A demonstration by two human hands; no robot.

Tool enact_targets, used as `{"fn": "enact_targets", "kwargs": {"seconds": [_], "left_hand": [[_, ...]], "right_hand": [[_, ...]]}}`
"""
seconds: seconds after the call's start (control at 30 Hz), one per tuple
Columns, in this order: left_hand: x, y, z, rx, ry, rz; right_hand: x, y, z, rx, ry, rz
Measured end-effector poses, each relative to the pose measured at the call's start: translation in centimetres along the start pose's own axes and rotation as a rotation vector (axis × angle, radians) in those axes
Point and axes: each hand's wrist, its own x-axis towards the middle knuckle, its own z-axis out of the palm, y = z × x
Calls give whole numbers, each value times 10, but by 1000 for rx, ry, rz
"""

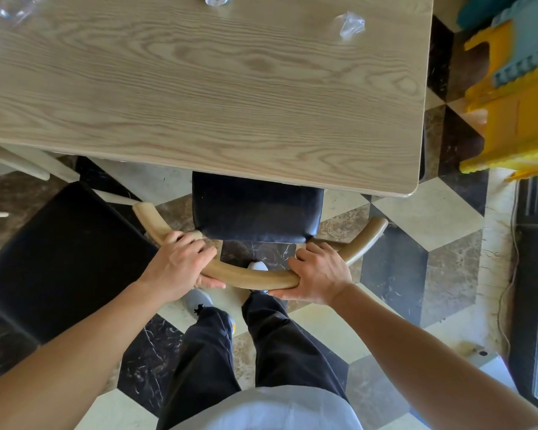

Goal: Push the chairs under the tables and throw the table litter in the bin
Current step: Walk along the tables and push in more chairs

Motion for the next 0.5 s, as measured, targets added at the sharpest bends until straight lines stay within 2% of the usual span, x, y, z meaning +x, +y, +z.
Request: {"fn": "enact_targets", "kwargs": {"seconds": [0.13, 0.33, 0.5], "left_hand": [[6, -3, -4, -6, -1, -6], [9, 0, -6, -45, -78, -9], [7, -9, -4, -27, -63, 27]], "right_hand": [[4, 6, 1, 21, 71, -7], [4, 9, -1, 29, 56, 11], [4, -3, -1, 9, 25, 90]]}}
